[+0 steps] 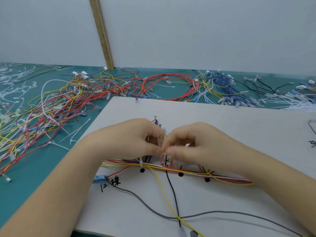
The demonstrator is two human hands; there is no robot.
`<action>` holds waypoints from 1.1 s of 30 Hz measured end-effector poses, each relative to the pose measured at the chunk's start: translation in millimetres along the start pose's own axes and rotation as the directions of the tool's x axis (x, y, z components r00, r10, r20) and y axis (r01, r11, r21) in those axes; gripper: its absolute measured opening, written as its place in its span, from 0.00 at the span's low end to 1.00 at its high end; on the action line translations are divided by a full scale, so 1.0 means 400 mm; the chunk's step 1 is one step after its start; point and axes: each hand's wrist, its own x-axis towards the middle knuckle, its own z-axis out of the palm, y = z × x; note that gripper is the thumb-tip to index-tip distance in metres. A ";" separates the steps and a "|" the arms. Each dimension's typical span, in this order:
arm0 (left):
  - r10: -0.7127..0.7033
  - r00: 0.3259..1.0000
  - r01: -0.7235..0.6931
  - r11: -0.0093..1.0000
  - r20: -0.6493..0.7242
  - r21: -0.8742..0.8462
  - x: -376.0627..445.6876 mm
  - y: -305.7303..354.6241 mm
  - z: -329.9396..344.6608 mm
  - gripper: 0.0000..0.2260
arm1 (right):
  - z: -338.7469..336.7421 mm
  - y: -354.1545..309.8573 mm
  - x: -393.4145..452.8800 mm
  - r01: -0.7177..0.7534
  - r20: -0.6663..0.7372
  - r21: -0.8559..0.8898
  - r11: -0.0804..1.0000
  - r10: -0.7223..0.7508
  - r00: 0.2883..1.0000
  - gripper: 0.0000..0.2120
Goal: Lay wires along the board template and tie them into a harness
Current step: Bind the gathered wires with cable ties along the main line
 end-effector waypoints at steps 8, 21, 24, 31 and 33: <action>-0.124 0.992 0.124 0.991 -0.009 -0.052 -0.002 0.013 -0.004 0.09 | 0.027 0.021 0.016 -0.166 -0.112 0.114 0.980 0.179 0.978 0.04; -0.075 0.985 0.092 0.990 -0.156 0.107 -0.003 0.024 -0.007 0.11 | 0.037 0.006 0.034 -0.129 -0.042 -0.059 0.990 0.127 0.991 0.10; -0.030 0.979 0.046 0.996 -0.201 0.076 -0.008 0.023 -0.014 0.09 | 0.028 0.003 0.031 -0.104 -0.013 -0.139 0.985 0.103 0.995 0.11; 0.077 0.958 -0.112 0.987 -0.277 -0.115 -0.004 0.029 -0.011 0.09 | 0.016 0.001 0.031 -0.055 0.033 -0.223 0.973 0.063 0.997 0.13; 0.081 0.964 -0.117 0.985 -0.253 -0.129 0.002 0.029 -0.007 0.09 | 0.018 -0.001 0.029 -0.039 0.032 -0.242 0.969 0.048 0.998 0.11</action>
